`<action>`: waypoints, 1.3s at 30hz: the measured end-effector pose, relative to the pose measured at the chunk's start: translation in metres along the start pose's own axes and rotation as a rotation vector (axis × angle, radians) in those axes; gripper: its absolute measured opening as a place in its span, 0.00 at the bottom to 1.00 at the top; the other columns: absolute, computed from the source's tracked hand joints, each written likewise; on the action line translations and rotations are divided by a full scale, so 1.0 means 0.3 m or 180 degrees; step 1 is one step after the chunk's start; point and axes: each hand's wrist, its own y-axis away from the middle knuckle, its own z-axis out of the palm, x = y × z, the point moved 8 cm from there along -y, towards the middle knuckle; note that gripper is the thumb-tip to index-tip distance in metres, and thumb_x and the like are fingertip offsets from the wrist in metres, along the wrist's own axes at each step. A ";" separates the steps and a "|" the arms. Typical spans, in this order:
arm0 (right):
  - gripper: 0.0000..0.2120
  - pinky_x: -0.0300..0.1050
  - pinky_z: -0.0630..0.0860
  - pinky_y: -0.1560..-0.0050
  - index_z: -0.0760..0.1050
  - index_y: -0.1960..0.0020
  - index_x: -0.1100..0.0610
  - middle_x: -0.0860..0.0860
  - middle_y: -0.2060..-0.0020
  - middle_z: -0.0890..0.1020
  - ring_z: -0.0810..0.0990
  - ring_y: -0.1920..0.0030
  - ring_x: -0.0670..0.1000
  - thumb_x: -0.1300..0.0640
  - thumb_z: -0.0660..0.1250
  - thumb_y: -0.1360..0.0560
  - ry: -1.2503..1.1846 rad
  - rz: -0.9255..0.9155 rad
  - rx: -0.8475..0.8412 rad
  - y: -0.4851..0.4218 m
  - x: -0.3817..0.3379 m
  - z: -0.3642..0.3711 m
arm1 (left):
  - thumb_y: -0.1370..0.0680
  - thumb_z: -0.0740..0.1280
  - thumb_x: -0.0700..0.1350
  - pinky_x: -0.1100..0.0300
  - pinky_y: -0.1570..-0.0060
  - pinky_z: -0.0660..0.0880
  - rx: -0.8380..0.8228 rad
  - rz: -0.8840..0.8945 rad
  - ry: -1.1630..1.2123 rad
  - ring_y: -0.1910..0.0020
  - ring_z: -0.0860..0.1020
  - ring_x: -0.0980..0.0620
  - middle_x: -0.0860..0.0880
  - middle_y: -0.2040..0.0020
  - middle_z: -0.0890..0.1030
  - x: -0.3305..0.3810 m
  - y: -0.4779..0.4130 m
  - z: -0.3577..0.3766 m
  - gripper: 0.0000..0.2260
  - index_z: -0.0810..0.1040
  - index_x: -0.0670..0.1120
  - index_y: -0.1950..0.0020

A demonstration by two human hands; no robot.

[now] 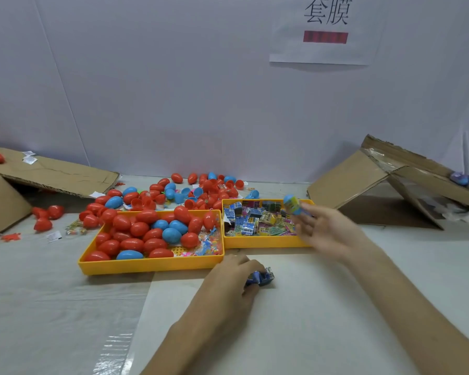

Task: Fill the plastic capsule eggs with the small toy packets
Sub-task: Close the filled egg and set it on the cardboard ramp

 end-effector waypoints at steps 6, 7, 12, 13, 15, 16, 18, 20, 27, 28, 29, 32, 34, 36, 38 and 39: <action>0.14 0.42 0.80 0.54 0.73 0.35 0.64 0.59 0.47 0.84 0.87 0.52 0.54 0.60 0.58 0.17 -0.1567 -0.1359 0.0353 0.002 -0.462 -0.111 | 0.21 0.67 0.44 0.68 0.47 0.66 0.0133 -0.0081 0.0160 0.44 0.71 0.58 0.57 0.42 0.76 -0.012 -0.004 0.003 0.19 0.72 0.55 0.31; 0.14 0.43 0.79 0.52 0.71 0.34 0.64 0.59 0.44 0.83 0.86 0.50 0.55 0.60 0.57 0.17 -0.1595 -0.1406 0.0438 0.001 -0.471 -0.121 | 0.21 0.67 0.44 0.67 0.48 0.67 0.0161 -0.0124 0.0192 0.46 0.71 0.58 0.57 0.43 0.76 -0.017 -0.003 0.002 0.20 0.70 0.55 0.30; 0.10 0.39 0.78 0.61 0.78 0.49 0.60 0.53 0.58 0.85 0.83 0.62 0.48 0.61 0.58 0.18 -0.0322 -0.1060 0.0306 -0.021 -0.233 -0.047 | 0.22 0.68 0.46 0.65 0.51 0.71 0.0247 -0.0193 0.0174 0.51 0.72 0.60 0.58 0.47 0.77 -0.020 0.005 -0.009 0.21 0.66 0.59 0.31; 0.10 0.38 0.78 0.65 0.79 0.50 0.60 0.52 0.63 0.84 0.81 0.67 0.47 0.61 0.58 0.18 -0.0064 -0.1001 0.0290 -0.018 -0.166 -0.031 | 0.22 0.68 0.46 0.64 0.50 0.72 0.0259 -0.0195 0.0148 0.51 0.72 0.60 0.59 0.46 0.77 -0.019 0.008 -0.011 0.21 0.66 0.60 0.32; 0.11 0.36 0.73 0.73 0.81 0.54 0.59 0.53 0.67 0.81 0.74 0.74 0.46 0.61 0.61 0.19 0.0521 -0.1000 0.0296 -0.010 -0.055 -0.010 | 0.22 0.69 0.46 0.61 0.49 0.74 0.0276 -0.0223 0.0207 0.50 0.74 0.59 0.58 0.46 0.78 -0.020 0.010 -0.014 0.21 0.66 0.60 0.32; 0.12 0.38 0.69 0.76 0.82 0.57 0.58 0.53 0.68 0.79 0.72 0.76 0.47 0.61 0.62 0.19 0.0908 -0.1058 0.0252 -0.007 -0.013 0.001 | 0.22 0.69 0.45 0.60 0.49 0.75 0.0279 -0.0241 0.0270 0.51 0.75 0.58 0.58 0.46 0.79 -0.020 0.010 -0.015 0.21 0.67 0.59 0.32; 0.14 0.39 0.64 0.77 0.83 0.62 0.55 0.54 0.70 0.78 0.69 0.77 0.49 0.60 0.64 0.19 0.1854 -0.1231 -0.0021 0.008 0.042 0.042 | 0.22 0.70 0.44 0.60 0.50 0.75 0.0301 -0.0244 0.0342 0.53 0.75 0.57 0.56 0.48 0.79 -0.019 0.007 -0.020 0.21 0.68 0.57 0.32; 0.14 0.40 0.65 0.76 0.82 0.63 0.52 0.51 0.71 0.78 0.70 0.76 0.49 0.57 0.67 0.20 0.2762 -0.1300 -0.0402 0.029 0.087 0.082 | 0.22 0.70 0.43 0.58 0.51 0.76 0.0317 -0.0243 0.0380 0.54 0.75 0.57 0.56 0.50 0.79 -0.017 0.003 -0.021 0.21 0.68 0.56 0.33; 0.09 0.41 0.73 0.73 0.79 0.59 0.53 0.53 0.68 0.83 0.77 0.72 0.45 0.51 0.78 0.29 0.3842 -0.0975 -0.0688 0.055 0.172 0.121 | 0.25 0.71 0.42 0.54 0.52 0.76 0.0348 -0.0321 0.0446 0.55 0.77 0.54 0.56 0.52 0.80 -0.026 0.003 -0.022 0.23 0.67 0.57 0.35; 0.09 0.41 0.73 0.72 0.79 0.58 0.54 0.53 0.68 0.84 0.78 0.72 0.46 0.52 0.79 0.30 0.3845 -0.0934 -0.0721 0.053 0.173 0.119 | 0.25 0.71 0.42 0.54 0.53 0.76 0.0343 -0.0326 0.0446 0.55 0.77 0.54 0.56 0.53 0.80 -0.027 0.003 -0.021 0.22 0.67 0.56 0.35; 0.09 0.42 0.74 0.71 0.79 0.57 0.54 0.53 0.67 0.84 0.79 0.72 0.47 0.54 0.79 0.29 0.3847 -0.0896 -0.0773 0.052 0.174 0.118 | 0.25 0.71 0.42 0.53 0.53 0.77 0.0340 -0.0332 0.0451 0.55 0.77 0.54 0.56 0.53 0.80 -0.027 0.001 -0.020 0.22 0.68 0.56 0.36; 0.07 0.44 0.76 0.65 0.80 0.56 0.54 0.52 0.67 0.85 0.82 0.70 0.50 0.57 0.78 0.28 0.3844 -0.0892 -0.0872 0.052 0.174 0.120 | 0.24 0.71 0.43 0.53 0.51 0.77 0.0318 -0.0340 0.0453 0.54 0.77 0.54 0.56 0.52 0.81 -0.029 -0.005 -0.015 0.22 0.68 0.56 0.35; 0.06 0.42 0.76 0.63 0.81 0.56 0.54 0.51 0.68 0.84 0.82 0.70 0.49 0.59 0.77 0.27 0.3789 -0.0912 -0.0911 0.050 0.174 0.121 | 0.25 0.72 0.43 0.54 0.50 0.76 0.0316 -0.0323 0.0450 0.53 0.77 0.55 0.56 0.52 0.81 -0.029 -0.008 -0.014 0.22 0.68 0.56 0.35; 0.05 0.39 0.75 0.63 0.81 0.54 0.54 0.50 0.69 0.83 0.81 0.69 0.48 0.60 0.76 0.27 0.3771 -0.0922 -0.0958 0.053 0.174 0.123 | 0.25 0.72 0.43 0.54 0.50 0.76 0.0322 -0.0299 0.0466 0.53 0.77 0.55 0.56 0.52 0.81 -0.028 -0.009 -0.013 0.23 0.68 0.56 0.34; 0.05 0.37 0.74 0.64 0.81 0.53 0.54 0.49 0.70 0.83 0.81 0.69 0.48 0.62 0.75 0.26 0.3765 -0.0919 -0.0999 0.055 0.174 0.124 | 0.25 0.72 0.43 0.55 0.50 0.76 0.0331 -0.0277 0.0497 0.53 0.78 0.55 0.56 0.53 0.81 -0.029 -0.009 -0.013 0.23 0.68 0.57 0.35; 0.05 0.36 0.73 0.65 0.81 0.53 0.54 0.49 0.70 0.82 0.81 0.68 0.48 0.62 0.74 0.26 0.3759 -0.0914 -0.1009 0.056 0.173 0.124 | 0.25 0.72 0.43 0.55 0.50 0.76 0.0333 -0.0268 0.0505 0.53 0.78 0.56 0.56 0.53 0.81 -0.029 -0.010 -0.012 0.23 0.68 0.57 0.35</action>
